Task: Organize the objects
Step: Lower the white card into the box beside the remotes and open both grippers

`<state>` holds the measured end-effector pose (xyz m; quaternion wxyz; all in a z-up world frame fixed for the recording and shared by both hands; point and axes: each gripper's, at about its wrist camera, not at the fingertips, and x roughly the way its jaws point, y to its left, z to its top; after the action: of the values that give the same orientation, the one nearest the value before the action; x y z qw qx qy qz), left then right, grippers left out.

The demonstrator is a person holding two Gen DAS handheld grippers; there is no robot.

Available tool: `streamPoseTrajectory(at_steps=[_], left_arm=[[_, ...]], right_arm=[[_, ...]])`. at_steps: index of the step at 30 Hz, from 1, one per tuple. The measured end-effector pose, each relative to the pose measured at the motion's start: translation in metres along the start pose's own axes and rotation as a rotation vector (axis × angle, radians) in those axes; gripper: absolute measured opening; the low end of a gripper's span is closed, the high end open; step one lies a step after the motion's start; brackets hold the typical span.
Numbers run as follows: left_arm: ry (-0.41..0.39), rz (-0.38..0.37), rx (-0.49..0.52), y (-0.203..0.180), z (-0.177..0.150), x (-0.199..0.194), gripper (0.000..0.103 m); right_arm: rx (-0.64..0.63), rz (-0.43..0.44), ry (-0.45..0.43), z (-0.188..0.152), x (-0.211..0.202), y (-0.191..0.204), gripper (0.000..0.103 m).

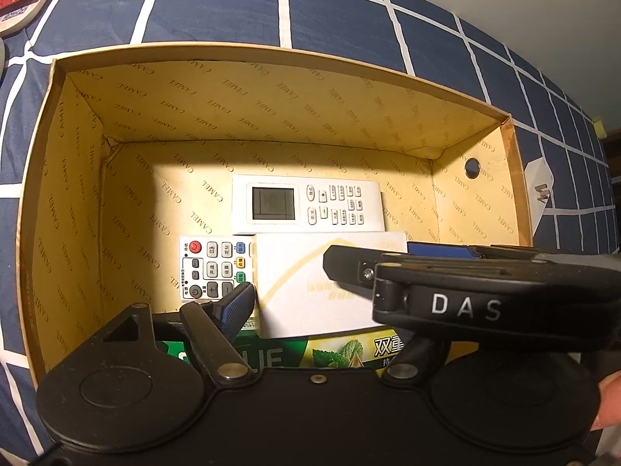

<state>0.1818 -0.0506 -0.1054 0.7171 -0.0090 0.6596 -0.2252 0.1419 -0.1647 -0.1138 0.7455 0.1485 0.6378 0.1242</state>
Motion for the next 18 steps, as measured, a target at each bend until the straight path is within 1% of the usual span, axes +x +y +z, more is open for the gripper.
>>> streamPoseTrajectory(at_steps=[8,14,18], left_arm=[[-0.031,0.036,-0.008,-0.005,-0.008,-0.014,0.072],[-0.066,0.053,-0.013,-0.013,-0.024,-0.031,0.072],[-0.094,0.063,-0.011,-0.021,-0.038,-0.044,0.075]], right_arm=[[-0.003,0.002,-0.035,-0.007,-0.017,-0.003,0.068],[-0.017,0.004,-0.079,-0.019,-0.040,-0.002,0.068],[-0.030,-0.005,-0.111,-0.031,-0.057,0.000,0.069]])
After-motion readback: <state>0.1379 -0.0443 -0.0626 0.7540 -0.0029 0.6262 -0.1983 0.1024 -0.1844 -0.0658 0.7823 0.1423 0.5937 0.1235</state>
